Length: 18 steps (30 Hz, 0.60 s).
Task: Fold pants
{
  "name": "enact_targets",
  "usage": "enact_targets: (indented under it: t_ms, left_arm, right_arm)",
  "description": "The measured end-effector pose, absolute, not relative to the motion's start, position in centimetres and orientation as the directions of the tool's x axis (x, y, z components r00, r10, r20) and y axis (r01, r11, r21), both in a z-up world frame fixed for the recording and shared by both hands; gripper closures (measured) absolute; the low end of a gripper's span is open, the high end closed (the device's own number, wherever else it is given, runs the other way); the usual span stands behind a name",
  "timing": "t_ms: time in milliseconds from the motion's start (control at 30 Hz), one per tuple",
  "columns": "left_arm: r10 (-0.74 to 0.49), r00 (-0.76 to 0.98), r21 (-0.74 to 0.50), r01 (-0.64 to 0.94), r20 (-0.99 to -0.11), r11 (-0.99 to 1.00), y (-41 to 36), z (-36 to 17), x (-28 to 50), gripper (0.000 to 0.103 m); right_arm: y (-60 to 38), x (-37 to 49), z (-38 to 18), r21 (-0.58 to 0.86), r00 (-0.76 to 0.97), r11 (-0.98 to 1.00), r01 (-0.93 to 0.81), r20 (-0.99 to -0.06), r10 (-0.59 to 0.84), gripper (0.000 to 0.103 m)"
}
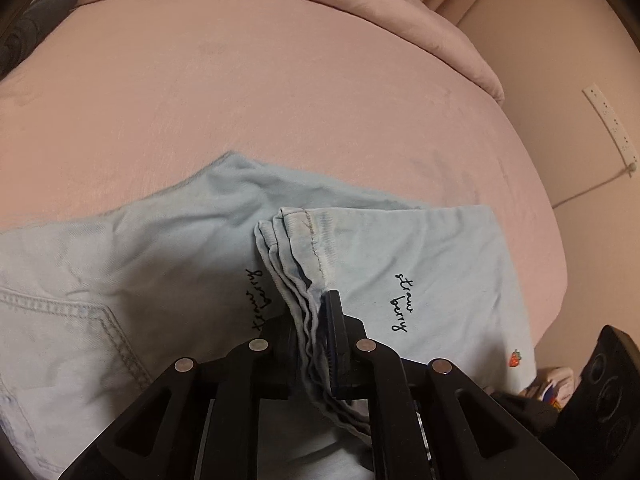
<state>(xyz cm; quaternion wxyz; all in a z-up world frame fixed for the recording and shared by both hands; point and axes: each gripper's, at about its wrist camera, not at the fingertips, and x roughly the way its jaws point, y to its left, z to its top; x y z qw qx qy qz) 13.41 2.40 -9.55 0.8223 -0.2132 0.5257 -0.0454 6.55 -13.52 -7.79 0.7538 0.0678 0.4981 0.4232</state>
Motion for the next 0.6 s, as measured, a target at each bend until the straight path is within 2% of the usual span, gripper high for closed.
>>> enact_targets:
  t_ms: [67, 100, 233, 300, 333, 367, 400, 433, 500, 600]
  left_arm:
    - [-0.311, 0.458, -0.417, -0.149, -0.833, 0.897, 3.0, -8.8, 12.9, 0.092]
    - [-0.309, 0.469, -0.418, -0.149, -0.828, 0.896, 3.1, -8.4, 12.7, 0.091]
    - [-0.257, 0.512, -0.383, -0.157, -0.819, 0.91, 3.2, -6.6, 12.2, 0.065]
    - [-0.248, 0.542, -0.381, -0.145, -0.803, 0.913, 3.2, -5.5, 11.3, 0.064]
    - [-0.257, 0.551, -0.387, -0.131, -0.794, 0.913, 2.9, -5.0, 11.1, 0.064]
    - [-0.279, 0.558, -0.401, -0.107, -0.782, 0.91, 2.5, -4.7, 10.8, 0.064]
    - [-0.3, 0.558, -0.413, -0.084, -0.774, 0.907, 1.9, -4.7, 10.9, 0.064]
    - [-0.326, 0.551, -0.425, -0.059, -0.768, 0.903, 1.0, -4.9, 10.9, 0.064]
    - [-0.38, 0.504, -0.451, -0.021, -0.776, 0.892, -1.0, -5.8, 10.8, 0.064]
    - [-0.381, 0.409, -0.432, -0.037, -0.829, 0.901, -2.7, -8.2, 10.8, 0.064]
  right_arm:
    - [-16.0, 6.4, -6.8, 0.531, 0.181, 0.646, -0.548, -0.678, 0.712, 0.045]
    - [-17.1, 6.4, -6.2, 0.535, 0.197, 0.654, -0.535, -0.673, 0.712, 0.043]
    - [-22.1, 6.4, -5.2, 0.496, 0.3, 0.736, -0.46, -0.694, 0.655, 0.041]
    - [-24.1, 7.0, -5.7, 0.462, 0.349, 0.787, -0.408, -0.718, 0.602, 0.041]
    - [-24.5, 6.8, -5.8, 0.446, 0.359, 0.806, -0.389, -0.732, 0.579, 0.044]
    - [-24.9, 7.3, -6.1, 0.432, 0.362, 0.822, -0.372, -0.748, 0.556, 0.059]
    - [-25.2, 7.8, -6.8, 0.419, 0.352, 0.835, -0.356, -0.768, 0.535, 0.08]
    - [-24.6, 9.0, -7.4, 0.408, 0.333, 0.848, -0.339, -0.79, 0.514, 0.085]
    - [-25.3, 8.8, -8.6, 0.394, 0.307, 0.857, -0.331, -0.814, 0.493, 0.086]
    - [-25.3, 8.4, -8.7, 0.365, 0.312, 0.862, -0.352, -0.822, 0.475, 0.087]
